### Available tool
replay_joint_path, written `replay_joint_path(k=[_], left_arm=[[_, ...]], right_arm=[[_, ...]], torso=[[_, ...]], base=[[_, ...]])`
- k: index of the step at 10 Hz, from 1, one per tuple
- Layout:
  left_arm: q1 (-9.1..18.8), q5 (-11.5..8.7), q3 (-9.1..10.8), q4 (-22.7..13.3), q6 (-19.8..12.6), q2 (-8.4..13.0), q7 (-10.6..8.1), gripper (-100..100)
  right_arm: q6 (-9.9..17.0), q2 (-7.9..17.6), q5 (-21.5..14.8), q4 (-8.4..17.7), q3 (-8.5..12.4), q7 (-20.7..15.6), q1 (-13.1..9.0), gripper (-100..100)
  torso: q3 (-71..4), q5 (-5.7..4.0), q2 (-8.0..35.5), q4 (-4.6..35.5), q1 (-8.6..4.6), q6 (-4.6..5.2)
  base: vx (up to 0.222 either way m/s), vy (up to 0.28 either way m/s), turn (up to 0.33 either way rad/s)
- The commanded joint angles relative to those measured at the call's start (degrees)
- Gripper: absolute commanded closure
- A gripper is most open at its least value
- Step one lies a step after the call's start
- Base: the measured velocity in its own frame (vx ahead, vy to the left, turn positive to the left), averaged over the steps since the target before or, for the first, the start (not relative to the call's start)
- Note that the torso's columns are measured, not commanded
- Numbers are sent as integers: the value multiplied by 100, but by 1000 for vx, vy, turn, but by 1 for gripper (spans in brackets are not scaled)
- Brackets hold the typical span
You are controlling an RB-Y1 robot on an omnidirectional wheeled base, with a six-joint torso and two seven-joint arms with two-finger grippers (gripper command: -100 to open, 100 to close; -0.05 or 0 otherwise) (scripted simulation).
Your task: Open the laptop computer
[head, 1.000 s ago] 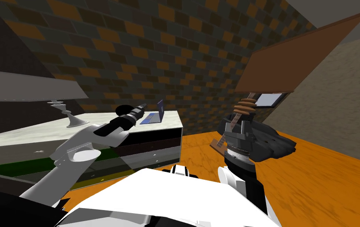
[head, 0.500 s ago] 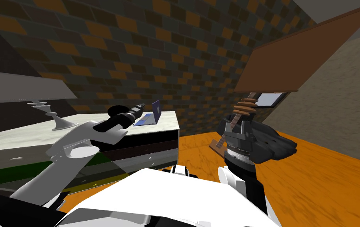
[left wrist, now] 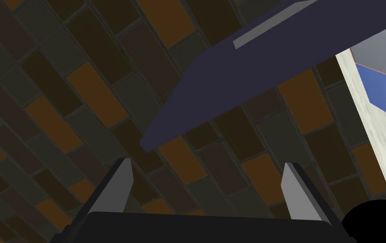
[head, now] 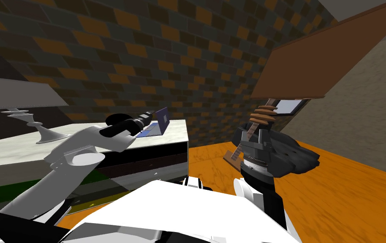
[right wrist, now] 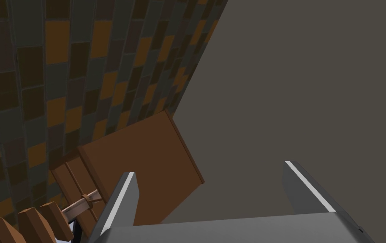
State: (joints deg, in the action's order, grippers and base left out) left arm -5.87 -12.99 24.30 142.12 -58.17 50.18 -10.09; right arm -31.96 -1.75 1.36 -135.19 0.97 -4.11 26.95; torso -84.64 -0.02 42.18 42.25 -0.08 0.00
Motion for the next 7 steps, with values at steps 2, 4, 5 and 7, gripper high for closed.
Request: replay_joint_path(k=[2,4,5,7], left_arm=[[86,-132,104,50,-460,205,-36,-100],[86,-144,119,70,-496,228,-38,-100],[125,-205,178,125,-643,310,-70,-100],[109,-190,163,104,-589,283,-57,100]], right_arm=[[0,0,0,0,0,0,-1,0],[0,0,0,0,0,0,-1,0],[0,1,0,0,1,0,-1,0],[0,1,0,0,1,0,-1,0]], torso=[[14,4,22,7,15,-1],[15,5,23,8,17,-1],[13,5,20,6,18,-1],[9,4,16,4,10,-1]], base=[[52,-51,-13],[28,-27,-9],[61,29,-28],[-4,-2,2]])
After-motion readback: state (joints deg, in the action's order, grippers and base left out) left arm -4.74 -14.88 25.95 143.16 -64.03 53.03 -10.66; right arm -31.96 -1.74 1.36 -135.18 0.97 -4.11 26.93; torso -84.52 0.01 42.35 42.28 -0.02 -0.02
